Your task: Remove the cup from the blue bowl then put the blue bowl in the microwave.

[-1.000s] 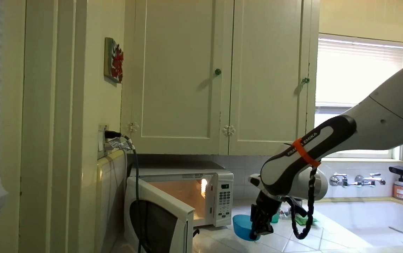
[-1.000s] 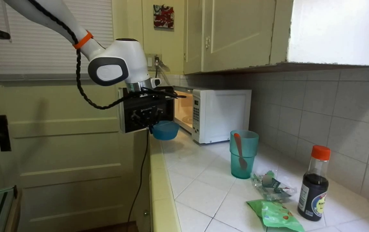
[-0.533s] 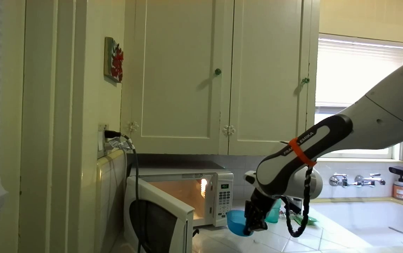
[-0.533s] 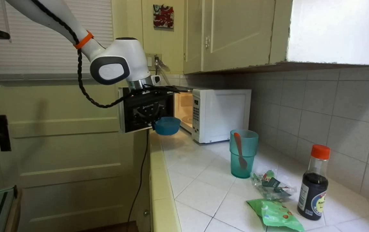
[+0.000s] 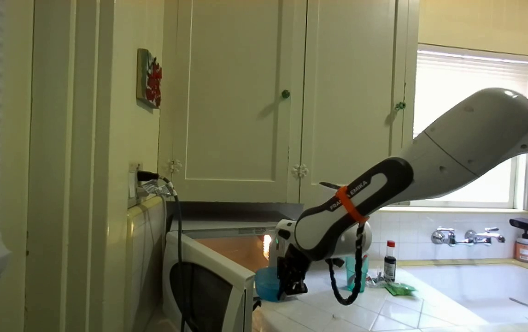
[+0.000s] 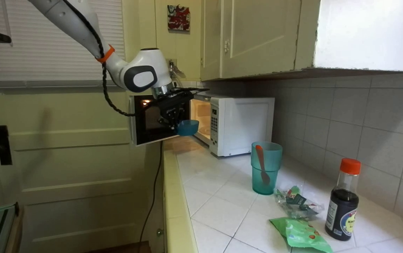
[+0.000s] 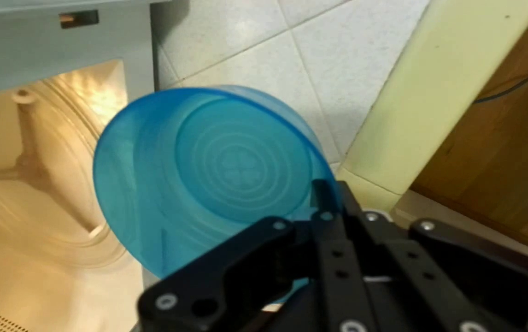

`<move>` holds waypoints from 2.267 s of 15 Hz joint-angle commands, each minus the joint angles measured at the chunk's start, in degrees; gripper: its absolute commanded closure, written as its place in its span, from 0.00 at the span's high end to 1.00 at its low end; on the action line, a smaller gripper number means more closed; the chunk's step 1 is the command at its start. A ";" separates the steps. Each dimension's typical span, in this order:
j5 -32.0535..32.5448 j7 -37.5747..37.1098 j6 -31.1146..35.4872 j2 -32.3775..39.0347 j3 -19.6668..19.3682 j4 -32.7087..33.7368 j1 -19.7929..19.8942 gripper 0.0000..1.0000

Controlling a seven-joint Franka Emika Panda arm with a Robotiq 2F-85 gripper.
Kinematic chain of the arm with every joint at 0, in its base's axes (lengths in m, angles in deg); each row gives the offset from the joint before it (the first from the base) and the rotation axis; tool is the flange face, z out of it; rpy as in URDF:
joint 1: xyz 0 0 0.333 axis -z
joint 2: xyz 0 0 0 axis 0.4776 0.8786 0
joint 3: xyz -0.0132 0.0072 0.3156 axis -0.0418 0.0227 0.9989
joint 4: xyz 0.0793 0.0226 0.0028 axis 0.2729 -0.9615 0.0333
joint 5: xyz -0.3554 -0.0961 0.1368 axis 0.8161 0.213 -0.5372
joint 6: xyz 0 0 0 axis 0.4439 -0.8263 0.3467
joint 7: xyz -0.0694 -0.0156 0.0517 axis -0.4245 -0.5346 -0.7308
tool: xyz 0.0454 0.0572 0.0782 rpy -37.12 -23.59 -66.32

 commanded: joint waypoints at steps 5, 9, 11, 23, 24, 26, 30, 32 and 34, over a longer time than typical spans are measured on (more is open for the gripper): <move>30.68 -13.61 -0.96 16.38 -5.80 18.72 -5.66 0.01; 47.43 -24.73 0.46 19.85 -7.87 22.86 -8.90 0.01; 53.33 -29.63 0.95 20.50 -7.45 24.11 -9.14 0.01; 60.96 -39.93 2.27 20.92 -3.44 26.87 -5.53 0.01; 60.68 -40.10 2.35 21.40 -2.86 27.60 -5.02 0.01; 59.79 -39.93 2.25 22.43 -1.73 29.23 -4.08 0.01; 58.29 -38.69 2.06 24.91 0.36 32.20 -2.38 0.01; 57.19 -37.68 2.15 26.40 1.51 33.63 -1.43 0.01; 57.82 -38.15 2.42 27.92 1.49 35.41 -1.39 0.01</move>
